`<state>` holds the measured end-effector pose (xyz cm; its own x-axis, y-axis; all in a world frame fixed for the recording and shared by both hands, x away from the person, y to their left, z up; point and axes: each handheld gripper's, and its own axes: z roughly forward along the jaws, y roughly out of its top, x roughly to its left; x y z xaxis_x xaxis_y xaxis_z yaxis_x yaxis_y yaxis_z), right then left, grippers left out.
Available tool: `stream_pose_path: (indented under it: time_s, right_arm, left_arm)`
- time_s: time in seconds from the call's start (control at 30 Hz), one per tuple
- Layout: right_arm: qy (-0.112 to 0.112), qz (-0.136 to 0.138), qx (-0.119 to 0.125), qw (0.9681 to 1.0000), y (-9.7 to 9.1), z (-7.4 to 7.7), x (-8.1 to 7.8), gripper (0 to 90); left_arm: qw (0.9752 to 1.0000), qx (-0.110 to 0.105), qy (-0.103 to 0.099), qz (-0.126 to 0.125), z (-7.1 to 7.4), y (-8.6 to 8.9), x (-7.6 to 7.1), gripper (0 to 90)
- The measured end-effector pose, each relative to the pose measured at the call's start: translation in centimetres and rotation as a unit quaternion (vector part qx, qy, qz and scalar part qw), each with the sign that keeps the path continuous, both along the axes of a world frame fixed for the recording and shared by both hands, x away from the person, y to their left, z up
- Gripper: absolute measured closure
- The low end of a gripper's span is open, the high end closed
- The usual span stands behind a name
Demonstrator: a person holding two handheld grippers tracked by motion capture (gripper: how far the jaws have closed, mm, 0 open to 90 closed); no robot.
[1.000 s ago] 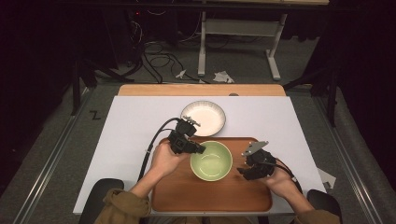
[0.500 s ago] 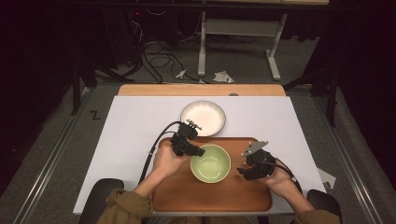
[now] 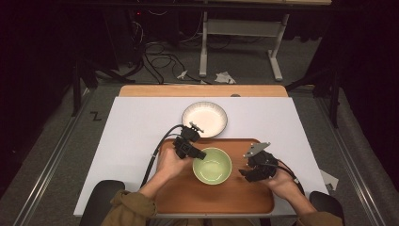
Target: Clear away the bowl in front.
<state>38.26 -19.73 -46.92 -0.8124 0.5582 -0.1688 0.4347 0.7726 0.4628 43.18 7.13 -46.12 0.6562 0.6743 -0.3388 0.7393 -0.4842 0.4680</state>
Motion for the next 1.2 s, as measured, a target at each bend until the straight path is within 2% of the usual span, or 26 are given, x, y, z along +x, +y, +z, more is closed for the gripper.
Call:
stream_pose_path:
  time_s: [0.13,0.23,0.53,0.7,0.73,0.8,1.1,1.2]
  right_arm:
    - [0.001,0.001,0.000,1.0000,0.0,0.0,0.0,36.8]
    - [0.000,0.001,0.000,1.0000,0.0,0.0,0.0,36.8]
    - [-0.001,0.003,-0.001,1.0000,0.0,0.0,0.0,36.8]
    - [0.000,0.003,-0.001,1.0000,0.1,-0.1,0.0,36.8]
    - [0.000,0.002,-0.001,1.0000,0.1,-0.1,0.0,36.8]
    - [0.000,0.003,-0.001,1.0000,0.0,-0.1,0.0,36.8]
    - [-0.001,0.004,-0.001,1.0000,0.0,-0.1,0.0,36.8]
    - [0.000,0.002,-0.001,1.0000,0.1,-0.1,0.0,36.8]
  left_arm:
    - [1.0000,-0.003,0.002,0.003,-0.2,0.1,0.1,81.8]
    - [1.0000,0.002,-0.002,0.004,-0.4,0.1,0.2,81.7]
    - [0.9997,-0.016,0.015,0.015,-0.9,0.3,0.5,81.8]
    - [0.9997,-0.016,0.011,0.017,-0.9,0.2,0.5,81.8]
    - [0.9997,-0.020,0.002,0.013,-1.0,0.2,0.6,81.8]
    - [0.9996,-0.024,0.001,0.013,-1.1,0.2,0.7,81.6]
    - [0.9995,-0.028,0.000,0.015,-1.2,0.3,0.6,81.1]
    - [0.9993,-0.033,0.006,0.017,-1.2,0.4,0.7,80.5]
